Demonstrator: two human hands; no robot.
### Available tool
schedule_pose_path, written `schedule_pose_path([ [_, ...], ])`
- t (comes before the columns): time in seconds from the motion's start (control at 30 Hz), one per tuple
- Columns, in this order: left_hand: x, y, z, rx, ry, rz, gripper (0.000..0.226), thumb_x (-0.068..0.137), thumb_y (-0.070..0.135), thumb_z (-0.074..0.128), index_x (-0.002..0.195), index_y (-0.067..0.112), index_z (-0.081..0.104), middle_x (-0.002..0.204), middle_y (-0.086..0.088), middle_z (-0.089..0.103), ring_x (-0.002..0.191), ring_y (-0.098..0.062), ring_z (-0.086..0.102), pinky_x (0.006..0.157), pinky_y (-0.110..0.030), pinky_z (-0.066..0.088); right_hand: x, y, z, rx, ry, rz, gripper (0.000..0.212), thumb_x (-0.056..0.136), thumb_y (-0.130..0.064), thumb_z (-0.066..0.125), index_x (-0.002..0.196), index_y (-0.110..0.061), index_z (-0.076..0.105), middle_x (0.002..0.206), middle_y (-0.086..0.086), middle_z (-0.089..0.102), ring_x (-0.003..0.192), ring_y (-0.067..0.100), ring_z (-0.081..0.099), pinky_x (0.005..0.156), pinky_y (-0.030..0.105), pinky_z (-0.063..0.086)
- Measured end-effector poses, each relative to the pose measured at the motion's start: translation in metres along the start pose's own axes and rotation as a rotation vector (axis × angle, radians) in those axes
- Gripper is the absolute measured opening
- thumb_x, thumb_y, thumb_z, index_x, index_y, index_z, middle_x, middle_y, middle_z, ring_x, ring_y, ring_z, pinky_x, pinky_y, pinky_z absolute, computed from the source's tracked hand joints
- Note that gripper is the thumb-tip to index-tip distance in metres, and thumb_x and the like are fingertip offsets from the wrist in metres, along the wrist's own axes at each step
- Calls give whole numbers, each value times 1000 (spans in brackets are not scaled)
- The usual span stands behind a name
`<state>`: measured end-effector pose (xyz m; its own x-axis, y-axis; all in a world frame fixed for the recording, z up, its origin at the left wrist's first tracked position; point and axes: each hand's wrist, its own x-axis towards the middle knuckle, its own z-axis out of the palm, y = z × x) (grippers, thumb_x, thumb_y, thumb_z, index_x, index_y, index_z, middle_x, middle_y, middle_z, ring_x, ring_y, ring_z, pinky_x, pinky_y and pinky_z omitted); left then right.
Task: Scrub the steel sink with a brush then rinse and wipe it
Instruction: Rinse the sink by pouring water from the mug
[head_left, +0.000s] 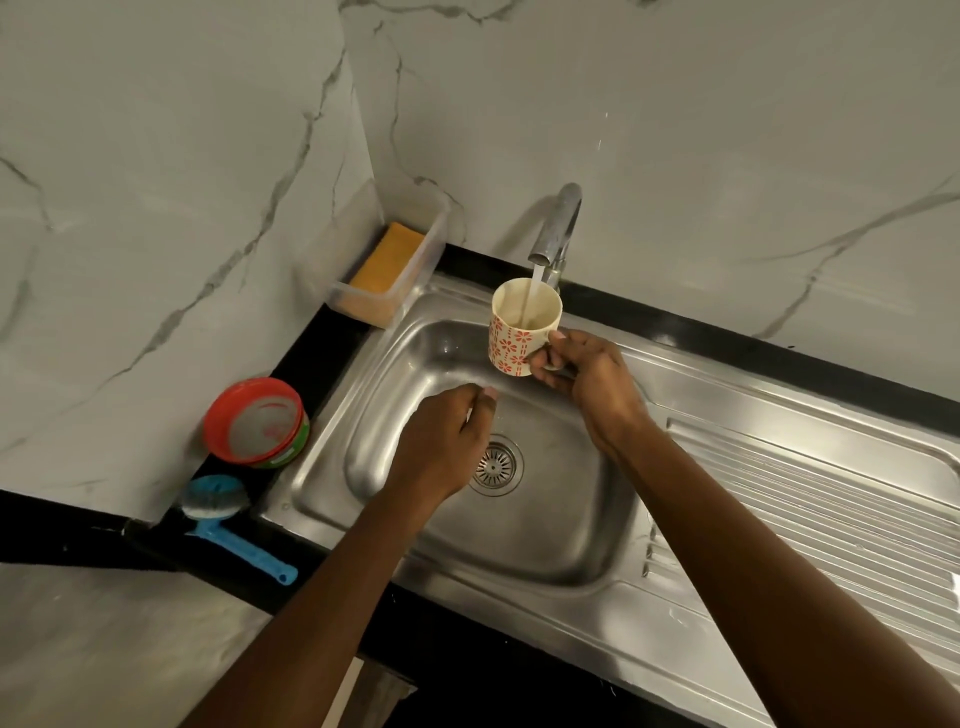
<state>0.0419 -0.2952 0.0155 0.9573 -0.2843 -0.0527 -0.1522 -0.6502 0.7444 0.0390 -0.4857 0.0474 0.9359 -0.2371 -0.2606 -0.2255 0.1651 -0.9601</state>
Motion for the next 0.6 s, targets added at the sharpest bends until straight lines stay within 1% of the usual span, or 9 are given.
schedule_pose_path([
  [0.13,2,-2,-2,-5,4,26,43,109,41,45,81,15,64,61,3,57,60,-14,56,63,-41,47,-1,1,3,18,20,1,37,108,-16,49,75,-14,65,87,11,71,92,19,70,103,44,56],
  [0.27,4,-4,-2,-10,1,51,44,110,42,45,79,14,61,61,0,58,60,-16,56,62,-43,47,-2,0,4,11,24,-12,43,108,-16,49,69,-18,66,85,12,70,90,21,69,103,45,56],
  [0.4,3,-4,-1,-18,3,78,45,110,43,45,75,16,55,59,0,55,57,-15,53,61,-44,46,-2,0,5,6,39,-6,44,108,-15,49,68,-16,65,84,13,69,90,24,67,102,45,56],
  [0.5,5,-3,-1,-34,4,85,46,110,43,45,75,15,55,59,0,54,56,-15,52,60,-45,46,-1,-2,5,-13,47,-3,39,109,-15,48,72,-11,60,83,12,69,90,25,67,102,45,57],
  [0.6,7,-4,0,-53,-8,86,46,110,43,45,75,14,55,59,0,54,55,-16,51,61,-46,46,-1,-4,4,-9,47,5,39,108,-14,48,71,-11,60,82,11,70,89,23,68,101,43,57],
])
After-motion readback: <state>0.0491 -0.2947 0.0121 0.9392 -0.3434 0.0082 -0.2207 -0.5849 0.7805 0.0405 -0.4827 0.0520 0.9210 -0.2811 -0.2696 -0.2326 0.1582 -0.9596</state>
